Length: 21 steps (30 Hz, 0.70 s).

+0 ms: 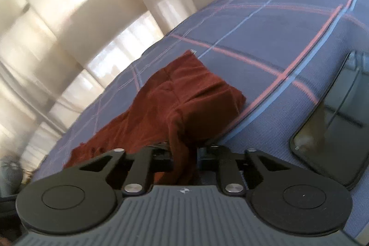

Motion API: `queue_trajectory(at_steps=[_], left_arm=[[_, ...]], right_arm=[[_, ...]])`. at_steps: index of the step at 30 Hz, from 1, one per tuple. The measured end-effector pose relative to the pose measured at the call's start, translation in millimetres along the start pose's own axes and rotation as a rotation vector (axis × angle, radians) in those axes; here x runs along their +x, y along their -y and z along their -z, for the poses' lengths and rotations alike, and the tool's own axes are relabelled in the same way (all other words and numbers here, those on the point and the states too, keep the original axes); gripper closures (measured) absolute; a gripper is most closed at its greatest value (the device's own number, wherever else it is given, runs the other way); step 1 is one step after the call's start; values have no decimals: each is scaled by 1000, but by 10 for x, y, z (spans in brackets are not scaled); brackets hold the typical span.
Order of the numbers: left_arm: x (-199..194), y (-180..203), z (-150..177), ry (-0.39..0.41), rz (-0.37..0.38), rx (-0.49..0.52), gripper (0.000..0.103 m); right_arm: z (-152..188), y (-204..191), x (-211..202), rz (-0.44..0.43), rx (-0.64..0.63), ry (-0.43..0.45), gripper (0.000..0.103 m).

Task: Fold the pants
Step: 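Grasp the folded pants with the right gripper and lift them toward the left gripper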

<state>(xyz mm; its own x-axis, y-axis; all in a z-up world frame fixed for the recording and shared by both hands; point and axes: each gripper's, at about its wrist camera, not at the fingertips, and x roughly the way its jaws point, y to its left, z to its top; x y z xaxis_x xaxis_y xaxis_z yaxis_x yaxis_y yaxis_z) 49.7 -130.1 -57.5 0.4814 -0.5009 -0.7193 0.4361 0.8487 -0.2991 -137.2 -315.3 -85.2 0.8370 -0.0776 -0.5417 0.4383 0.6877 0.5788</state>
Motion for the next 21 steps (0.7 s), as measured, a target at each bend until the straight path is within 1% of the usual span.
queue_trajectory(at_steps=[2, 3, 4, 5, 6, 7, 9, 10, 11, 12, 13, 16, 19, 21], left_arm=[[-6, -17, 2, 0, 7, 0, 0], [-4, -24, 3, 1, 9, 4, 0], [0, -30, 4, 5, 10, 8, 0], [5, -38, 4, 9, 12, 10, 0], [8, -43, 7, 12, 15, 8, 0], [8, -44, 10, 15, 17, 7, 0], [-13, -71, 3, 10, 31, -1, 0], [-44, -110, -11, 2, 45, -24, 0], [-107, -186, -33, 4, 66, -63, 0], [-198, -269, -48, 26, 87, -97, 0], [-298, -347, -61, 50, 92, -116, 0], [-641, -607, -78, 128, 31, -137, 0], [-938, -917, -18, 181, -29, -177, 0], [-1109, -1131, 82, 210, -86, -207, 0]], right_arm=[[-5, 16, -22, 0, 15, 1, 77], [0, 15, -28, 0, 14, 4, 71], [6, 15, -20, 2, 19, 5, 69], [14, 33, -11, -6, 37, 11, 62], [19, 58, 1, -21, 62, 19, 60], [11, 68, 15, -29, 72, 20, 61], [-12, 68, 30, -20, 72, 13, 72], [-31, 70, 34, -12, 74, 4, 75], [-53, 66, 36, -7, 77, -8, 80], [-75, 42, 33, -4, 76, -20, 84], [-101, 5, 9, -3, 65, -22, 85], [-178, -301, -152, -37, -43, 38, 87], [-204, -746, -266, -117, -168, 81, 89], [-167, -1079, -301, -174, -268, 92, 89]])
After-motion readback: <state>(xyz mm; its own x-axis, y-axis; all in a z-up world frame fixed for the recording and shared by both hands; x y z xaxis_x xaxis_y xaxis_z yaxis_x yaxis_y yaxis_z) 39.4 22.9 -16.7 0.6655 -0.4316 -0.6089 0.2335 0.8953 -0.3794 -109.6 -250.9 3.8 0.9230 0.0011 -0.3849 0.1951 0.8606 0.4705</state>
